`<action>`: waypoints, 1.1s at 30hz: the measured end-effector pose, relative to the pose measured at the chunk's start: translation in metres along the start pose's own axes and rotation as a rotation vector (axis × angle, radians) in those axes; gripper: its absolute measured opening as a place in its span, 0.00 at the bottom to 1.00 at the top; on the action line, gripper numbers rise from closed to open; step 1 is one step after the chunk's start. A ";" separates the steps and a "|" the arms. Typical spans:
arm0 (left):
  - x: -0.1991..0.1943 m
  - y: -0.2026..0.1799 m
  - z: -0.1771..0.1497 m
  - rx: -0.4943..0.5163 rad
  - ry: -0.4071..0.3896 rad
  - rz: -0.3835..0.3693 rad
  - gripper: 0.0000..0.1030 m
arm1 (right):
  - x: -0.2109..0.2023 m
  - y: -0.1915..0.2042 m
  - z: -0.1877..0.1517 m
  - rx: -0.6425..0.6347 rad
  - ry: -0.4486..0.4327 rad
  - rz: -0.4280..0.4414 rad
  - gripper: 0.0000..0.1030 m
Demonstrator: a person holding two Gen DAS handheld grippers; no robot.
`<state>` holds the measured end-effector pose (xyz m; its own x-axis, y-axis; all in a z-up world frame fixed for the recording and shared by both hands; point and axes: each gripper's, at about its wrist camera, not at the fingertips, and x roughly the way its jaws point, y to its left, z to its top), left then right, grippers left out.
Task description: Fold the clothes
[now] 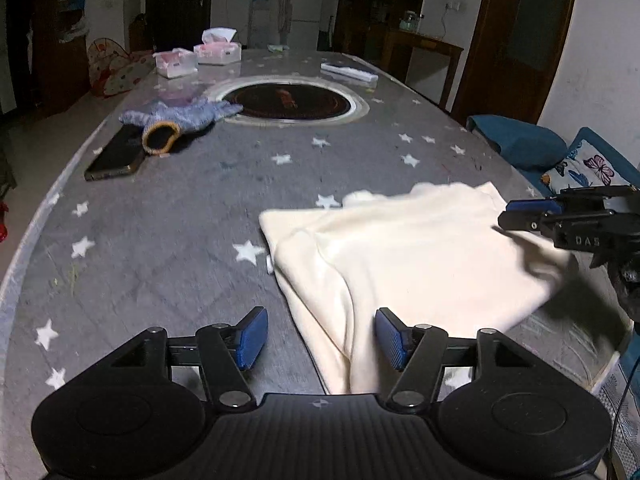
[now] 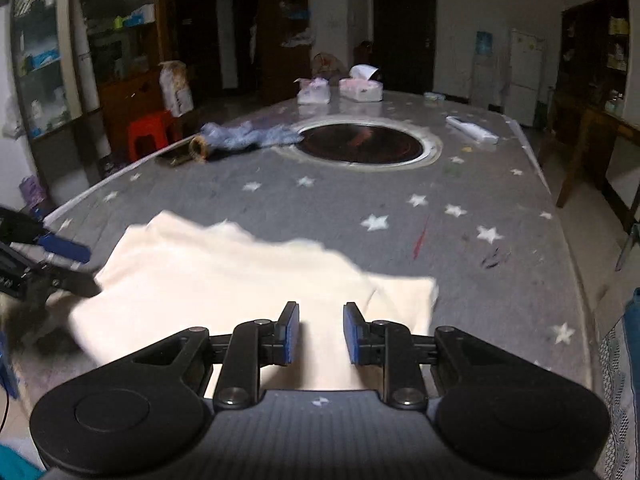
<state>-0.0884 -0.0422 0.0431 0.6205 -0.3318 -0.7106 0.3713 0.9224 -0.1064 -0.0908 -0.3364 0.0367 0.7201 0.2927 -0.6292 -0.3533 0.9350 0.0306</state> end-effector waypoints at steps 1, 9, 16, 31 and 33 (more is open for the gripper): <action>0.001 0.000 0.002 0.000 -0.002 0.003 0.61 | 0.004 -0.004 0.002 0.014 0.001 -0.004 0.23; 0.023 0.005 0.011 -0.005 0.029 0.019 0.62 | 0.025 -0.008 0.002 0.016 0.040 -0.021 0.24; 0.013 0.010 0.012 -0.039 0.010 0.021 0.61 | 0.001 0.025 0.010 -0.113 0.015 0.056 0.32; -0.002 0.038 0.013 -0.251 0.033 -0.002 0.72 | 0.002 0.157 0.000 -0.570 0.052 0.323 0.34; 0.000 0.040 0.012 -0.275 0.039 -0.011 0.73 | 0.005 0.170 -0.003 -0.622 0.056 0.326 0.34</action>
<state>-0.0653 -0.0076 0.0478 0.5886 -0.3390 -0.7339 0.1728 0.9396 -0.2955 -0.1488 -0.1770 0.0359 0.4937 0.5118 -0.7031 -0.8336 0.5089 -0.2148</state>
